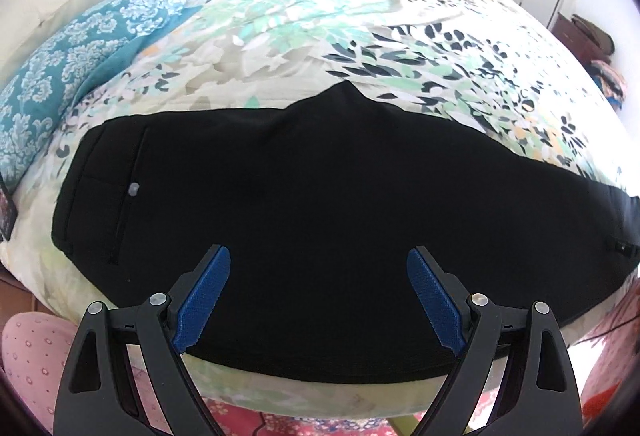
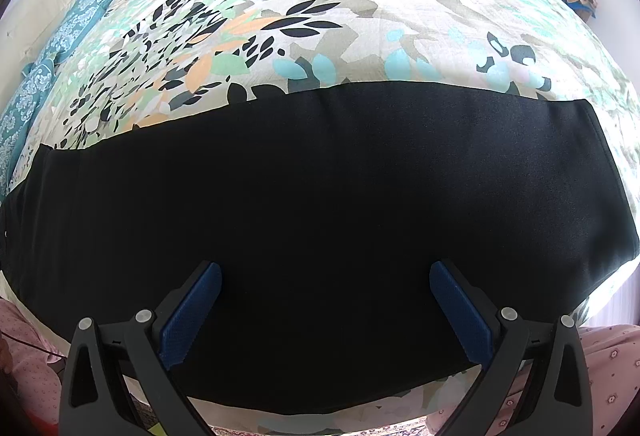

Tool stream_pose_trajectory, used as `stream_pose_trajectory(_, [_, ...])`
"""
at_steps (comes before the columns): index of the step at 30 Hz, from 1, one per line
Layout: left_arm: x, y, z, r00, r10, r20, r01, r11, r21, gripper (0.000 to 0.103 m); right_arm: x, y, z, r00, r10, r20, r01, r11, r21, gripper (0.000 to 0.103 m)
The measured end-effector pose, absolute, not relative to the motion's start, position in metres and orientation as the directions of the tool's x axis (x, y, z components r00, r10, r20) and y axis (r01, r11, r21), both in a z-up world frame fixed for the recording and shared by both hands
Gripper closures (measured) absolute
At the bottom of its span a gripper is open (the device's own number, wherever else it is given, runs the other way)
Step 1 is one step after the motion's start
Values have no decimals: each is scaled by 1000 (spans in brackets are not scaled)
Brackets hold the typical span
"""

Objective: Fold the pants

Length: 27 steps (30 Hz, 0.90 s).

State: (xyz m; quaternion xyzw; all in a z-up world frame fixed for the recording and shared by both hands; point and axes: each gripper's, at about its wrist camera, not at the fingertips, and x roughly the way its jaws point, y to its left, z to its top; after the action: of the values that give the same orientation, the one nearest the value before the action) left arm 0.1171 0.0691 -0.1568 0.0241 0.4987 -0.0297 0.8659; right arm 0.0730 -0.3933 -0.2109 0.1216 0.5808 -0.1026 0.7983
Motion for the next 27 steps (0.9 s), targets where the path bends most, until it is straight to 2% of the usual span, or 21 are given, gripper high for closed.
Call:
stream_pose_trajectory(8, [118, 70, -160, 501, 26, -865, 60, 996, 64, 12, 73, -394, -212, 307, -26, -952, 312, 947, 75, 0])
stream_pose_trajectory(27, [122, 76, -165, 485, 66, -872, 34, 995, 94, 12, 74, -393, -212, 307, -37, -951, 311, 948, 64, 0])
